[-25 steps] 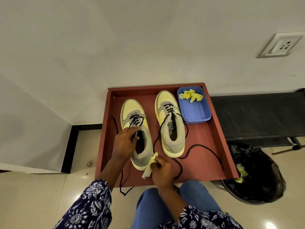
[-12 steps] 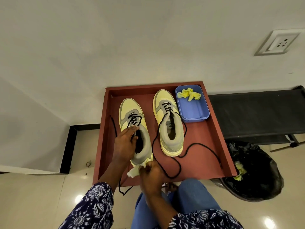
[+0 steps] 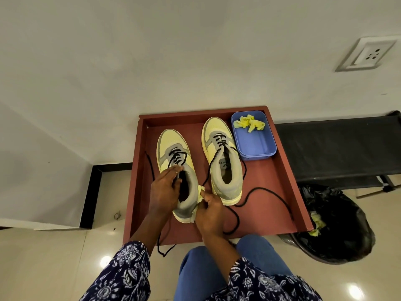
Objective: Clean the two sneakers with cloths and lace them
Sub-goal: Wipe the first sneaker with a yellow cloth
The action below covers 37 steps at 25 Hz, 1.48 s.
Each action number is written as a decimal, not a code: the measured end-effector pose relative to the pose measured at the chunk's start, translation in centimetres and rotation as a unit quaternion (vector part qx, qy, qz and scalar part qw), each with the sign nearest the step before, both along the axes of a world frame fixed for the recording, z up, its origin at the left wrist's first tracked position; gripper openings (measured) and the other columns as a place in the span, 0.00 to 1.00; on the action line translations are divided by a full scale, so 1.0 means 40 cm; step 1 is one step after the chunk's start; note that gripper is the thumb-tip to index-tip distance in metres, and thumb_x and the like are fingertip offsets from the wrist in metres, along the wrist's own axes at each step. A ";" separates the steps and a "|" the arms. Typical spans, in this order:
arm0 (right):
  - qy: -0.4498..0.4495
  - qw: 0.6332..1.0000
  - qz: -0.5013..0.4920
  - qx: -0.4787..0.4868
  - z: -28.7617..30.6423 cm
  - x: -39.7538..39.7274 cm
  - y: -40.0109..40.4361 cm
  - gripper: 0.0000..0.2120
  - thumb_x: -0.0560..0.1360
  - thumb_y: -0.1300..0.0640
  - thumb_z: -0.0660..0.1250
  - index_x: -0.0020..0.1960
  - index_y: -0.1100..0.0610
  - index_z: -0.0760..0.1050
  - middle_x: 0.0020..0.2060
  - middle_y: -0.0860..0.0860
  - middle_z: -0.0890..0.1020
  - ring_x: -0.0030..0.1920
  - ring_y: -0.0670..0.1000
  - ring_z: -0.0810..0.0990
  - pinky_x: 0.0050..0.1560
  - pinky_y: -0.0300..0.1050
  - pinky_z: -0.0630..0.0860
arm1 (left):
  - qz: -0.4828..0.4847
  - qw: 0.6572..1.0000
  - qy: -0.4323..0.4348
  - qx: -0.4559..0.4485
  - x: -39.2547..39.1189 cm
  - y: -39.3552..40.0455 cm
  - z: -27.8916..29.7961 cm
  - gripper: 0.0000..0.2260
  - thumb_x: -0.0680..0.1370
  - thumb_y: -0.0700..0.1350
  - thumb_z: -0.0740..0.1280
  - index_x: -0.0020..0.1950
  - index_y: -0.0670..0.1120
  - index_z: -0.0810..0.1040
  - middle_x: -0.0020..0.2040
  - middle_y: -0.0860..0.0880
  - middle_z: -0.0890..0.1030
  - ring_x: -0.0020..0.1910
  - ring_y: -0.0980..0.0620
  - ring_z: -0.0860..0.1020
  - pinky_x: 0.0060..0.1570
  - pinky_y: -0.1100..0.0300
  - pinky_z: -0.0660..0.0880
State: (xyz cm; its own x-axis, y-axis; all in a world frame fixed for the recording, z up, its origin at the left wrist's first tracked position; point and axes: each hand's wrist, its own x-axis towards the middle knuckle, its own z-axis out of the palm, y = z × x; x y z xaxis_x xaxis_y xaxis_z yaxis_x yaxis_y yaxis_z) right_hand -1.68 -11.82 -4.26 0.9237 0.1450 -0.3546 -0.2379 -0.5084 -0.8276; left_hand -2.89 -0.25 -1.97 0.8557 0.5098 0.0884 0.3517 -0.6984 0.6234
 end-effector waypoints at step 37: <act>0.099 0.993 0.063 -0.023 0.001 -0.099 0.010 0.13 0.74 0.67 0.59 0.55 0.66 0.75 0.54 0.59 0.77 0.54 0.56 0.75 0.49 0.38 0.65 | -0.032 0.998 0.022 0.056 -0.065 0.035 -0.009 0.15 0.76 0.33 0.63 0.62 0.41 0.76 0.61 0.41 0.78 0.59 0.42 0.77 0.57 0.55 0.72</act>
